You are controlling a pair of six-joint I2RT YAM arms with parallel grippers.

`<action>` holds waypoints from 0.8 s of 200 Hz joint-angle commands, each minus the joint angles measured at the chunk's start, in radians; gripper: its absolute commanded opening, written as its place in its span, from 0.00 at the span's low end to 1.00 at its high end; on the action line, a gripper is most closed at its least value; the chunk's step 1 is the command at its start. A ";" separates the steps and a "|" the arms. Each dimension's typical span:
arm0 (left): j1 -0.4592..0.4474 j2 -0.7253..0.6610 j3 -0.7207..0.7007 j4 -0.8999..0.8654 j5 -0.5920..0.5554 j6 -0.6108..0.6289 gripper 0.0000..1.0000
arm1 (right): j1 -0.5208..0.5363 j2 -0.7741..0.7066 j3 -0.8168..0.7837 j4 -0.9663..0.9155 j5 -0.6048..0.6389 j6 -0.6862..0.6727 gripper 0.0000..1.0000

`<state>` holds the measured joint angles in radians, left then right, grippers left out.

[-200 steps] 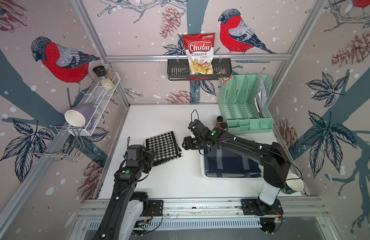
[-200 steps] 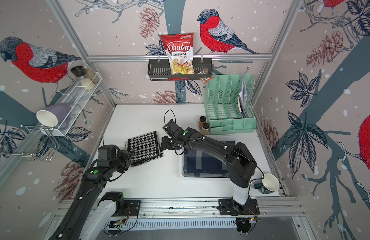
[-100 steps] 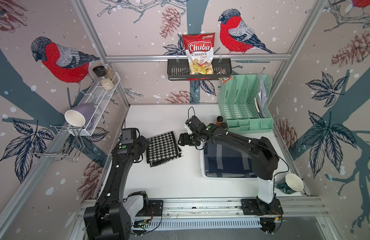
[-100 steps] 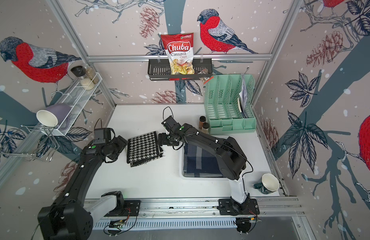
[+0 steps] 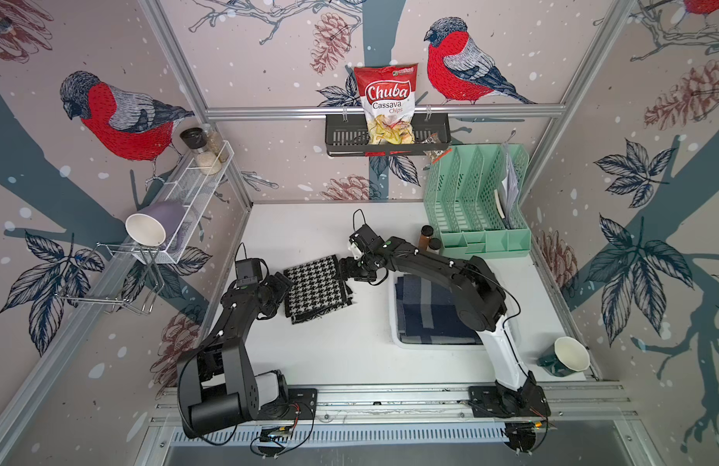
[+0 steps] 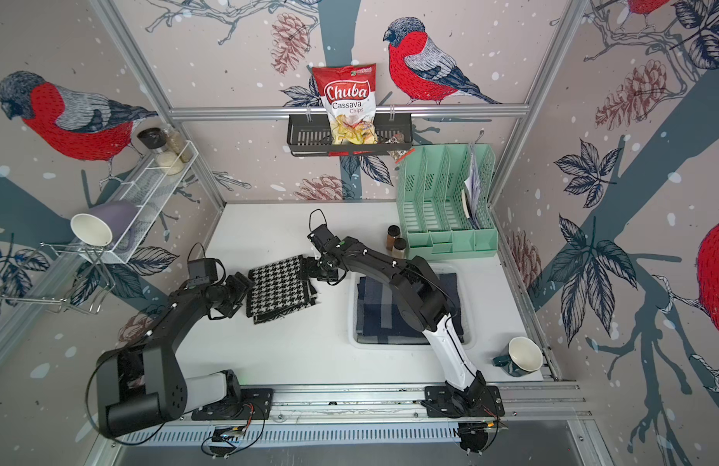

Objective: Put the folded scarf in the basket
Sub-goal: Pick up the scarf at the center of the board.

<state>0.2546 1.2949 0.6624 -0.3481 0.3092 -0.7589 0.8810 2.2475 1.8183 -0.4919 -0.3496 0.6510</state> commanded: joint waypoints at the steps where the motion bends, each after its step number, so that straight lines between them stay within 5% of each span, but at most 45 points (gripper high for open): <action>1: 0.005 0.035 -0.002 0.059 0.031 0.030 0.79 | -0.003 0.043 0.024 0.009 -0.053 -0.006 0.79; 107: 0.006 0.088 -0.114 0.244 0.130 -0.005 0.57 | 0.015 0.149 0.086 0.037 -0.123 0.039 0.78; 160: 0.006 0.096 -0.144 0.309 0.197 -0.025 0.50 | 0.021 0.164 0.094 0.049 -0.138 0.062 0.68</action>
<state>0.2577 1.3849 0.5312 -0.0872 0.4488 -0.7639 0.8959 2.3985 1.9118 -0.4267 -0.4812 0.6876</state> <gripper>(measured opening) 0.509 0.705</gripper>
